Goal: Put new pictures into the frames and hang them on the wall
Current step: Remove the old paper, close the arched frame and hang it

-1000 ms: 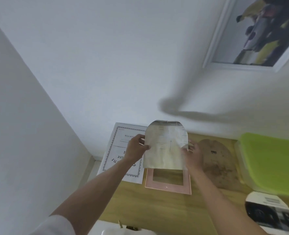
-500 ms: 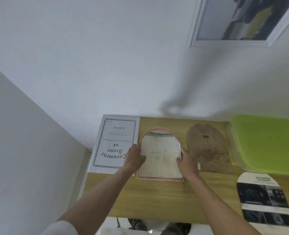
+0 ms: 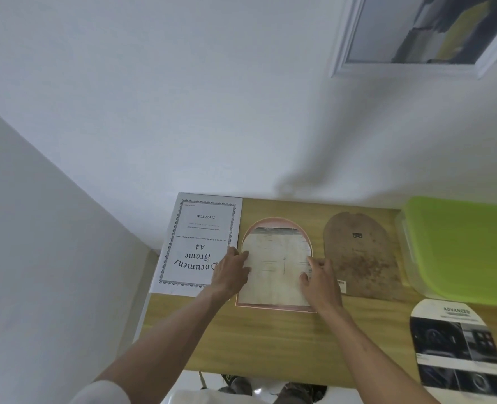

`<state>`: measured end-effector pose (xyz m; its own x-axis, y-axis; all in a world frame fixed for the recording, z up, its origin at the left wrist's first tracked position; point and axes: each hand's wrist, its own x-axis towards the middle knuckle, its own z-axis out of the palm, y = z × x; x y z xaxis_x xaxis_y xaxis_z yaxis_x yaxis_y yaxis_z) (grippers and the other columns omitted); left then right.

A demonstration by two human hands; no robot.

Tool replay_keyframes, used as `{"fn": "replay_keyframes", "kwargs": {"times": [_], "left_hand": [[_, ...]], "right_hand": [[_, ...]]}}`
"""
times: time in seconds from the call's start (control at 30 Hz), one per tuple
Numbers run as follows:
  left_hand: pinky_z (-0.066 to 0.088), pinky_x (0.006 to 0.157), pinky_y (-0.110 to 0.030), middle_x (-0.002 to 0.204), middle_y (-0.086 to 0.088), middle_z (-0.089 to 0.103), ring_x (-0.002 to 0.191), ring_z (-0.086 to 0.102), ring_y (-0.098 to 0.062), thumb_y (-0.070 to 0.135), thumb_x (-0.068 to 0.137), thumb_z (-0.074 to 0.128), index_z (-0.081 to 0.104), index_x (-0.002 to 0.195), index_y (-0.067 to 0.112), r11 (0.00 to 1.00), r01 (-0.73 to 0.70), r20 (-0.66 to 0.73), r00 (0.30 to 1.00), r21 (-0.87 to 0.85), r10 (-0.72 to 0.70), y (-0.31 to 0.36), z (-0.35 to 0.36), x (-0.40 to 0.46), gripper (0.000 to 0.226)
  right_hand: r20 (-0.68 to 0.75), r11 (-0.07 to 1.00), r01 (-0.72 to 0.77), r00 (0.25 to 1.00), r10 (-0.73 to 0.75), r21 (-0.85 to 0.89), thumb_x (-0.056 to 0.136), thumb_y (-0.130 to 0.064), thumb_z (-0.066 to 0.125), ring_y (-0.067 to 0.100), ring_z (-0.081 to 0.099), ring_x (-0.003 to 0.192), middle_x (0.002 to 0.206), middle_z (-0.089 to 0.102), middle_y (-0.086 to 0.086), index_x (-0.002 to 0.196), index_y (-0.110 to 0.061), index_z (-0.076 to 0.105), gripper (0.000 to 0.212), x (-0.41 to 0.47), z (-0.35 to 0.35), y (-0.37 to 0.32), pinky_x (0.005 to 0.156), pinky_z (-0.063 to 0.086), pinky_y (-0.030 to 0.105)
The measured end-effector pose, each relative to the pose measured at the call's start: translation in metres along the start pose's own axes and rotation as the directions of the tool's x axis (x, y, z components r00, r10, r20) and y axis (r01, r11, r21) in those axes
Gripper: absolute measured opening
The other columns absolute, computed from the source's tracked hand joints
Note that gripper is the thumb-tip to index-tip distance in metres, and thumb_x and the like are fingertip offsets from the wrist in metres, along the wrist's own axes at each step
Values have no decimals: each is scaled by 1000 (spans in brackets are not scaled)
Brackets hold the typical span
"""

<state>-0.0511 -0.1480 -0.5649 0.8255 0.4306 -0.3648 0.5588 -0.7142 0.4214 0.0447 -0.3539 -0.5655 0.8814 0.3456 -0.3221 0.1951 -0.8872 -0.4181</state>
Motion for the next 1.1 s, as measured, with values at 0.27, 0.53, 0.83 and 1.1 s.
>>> {"fn": "replay_keyframes", "kwargs": {"times": [0.27,0.53,0.83,1.1], "left_hand": [[51,83,-42,118,-7,44,99,58,-32,16,98,50,49,130,13,1000,-1,14,1000,-21,2,-2,6,4,33],[52,79,-41,117,-8,41,94,58,-32,13,98,47,48,126,13,1000,-12,10,1000,-8,12,-4,8,5,28],[50,67,-38,121,-8,48,92,61,-28,18,98,51,55,126,13,999,-27,-166,986,-34,21,1,5,-4,29],[55,75,-38,117,-7,55,96,60,-23,25,97,55,61,125,11,969,-214,-276,945,-123,174,87,21,2,31]], "right_hand": [[-6,1000,21,1000,-21,-22,96,-24,50,23,54,109,130,43,6,138,-16,49,43,0,-1,-1,75,48,32],[-3,999,16,1000,-16,-30,97,-25,50,23,52,112,131,42,6,139,-16,48,44,-1,0,0,77,49,33],[-26,996,20,1000,-17,83,97,-28,51,25,55,113,134,44,8,144,-22,44,49,-2,-7,5,81,47,33],[-112,992,-94,988,103,83,98,-32,53,30,42,134,151,33,12,147,-22,40,52,0,-51,57,103,44,43]]}}
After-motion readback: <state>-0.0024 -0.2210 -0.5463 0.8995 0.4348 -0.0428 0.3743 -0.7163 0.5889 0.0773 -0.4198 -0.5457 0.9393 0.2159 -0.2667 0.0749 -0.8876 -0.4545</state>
